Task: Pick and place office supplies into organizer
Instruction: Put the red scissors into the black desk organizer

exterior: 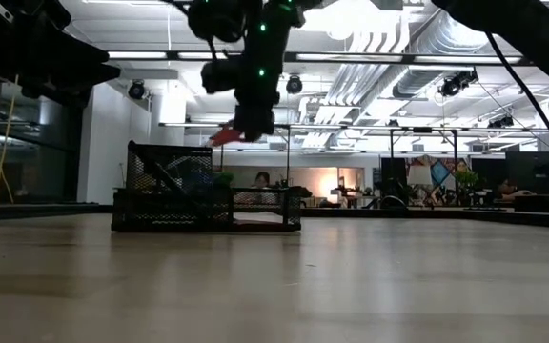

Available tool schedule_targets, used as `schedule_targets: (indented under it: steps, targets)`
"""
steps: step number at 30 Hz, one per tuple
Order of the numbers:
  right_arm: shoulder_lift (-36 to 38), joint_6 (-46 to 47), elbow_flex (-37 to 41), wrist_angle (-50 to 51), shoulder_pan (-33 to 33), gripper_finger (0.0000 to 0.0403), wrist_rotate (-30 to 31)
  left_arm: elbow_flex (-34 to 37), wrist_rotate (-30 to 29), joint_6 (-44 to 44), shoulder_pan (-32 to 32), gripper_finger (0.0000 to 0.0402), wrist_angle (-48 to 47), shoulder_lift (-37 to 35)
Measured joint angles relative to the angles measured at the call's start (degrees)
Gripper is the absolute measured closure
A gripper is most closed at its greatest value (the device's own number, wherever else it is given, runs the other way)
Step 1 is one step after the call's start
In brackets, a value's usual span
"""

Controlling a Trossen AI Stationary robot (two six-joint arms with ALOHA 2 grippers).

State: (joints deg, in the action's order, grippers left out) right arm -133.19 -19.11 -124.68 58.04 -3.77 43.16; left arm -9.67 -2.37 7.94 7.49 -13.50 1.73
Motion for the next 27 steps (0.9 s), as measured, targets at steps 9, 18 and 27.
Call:
schedule_targets:
  steps: [9,18,27]
  targets:
    - [0.0,-0.44,-3.1,6.34,5.38,0.0402,8.46,-0.07,0.22,-0.2,0.0,0.0256,-0.48,-0.02]
    - [0.0,14.92,-3.15,12.85,8.79,0.0403,10.97,-0.13,0.24,0.04,0.0,0.0256,-0.71,-0.02]
    - [0.0,30.58,-2.86,15.97,6.89,0.0401,-0.58,-0.05,0.0,0.44,0.0,0.0256,-3.25,0.0]
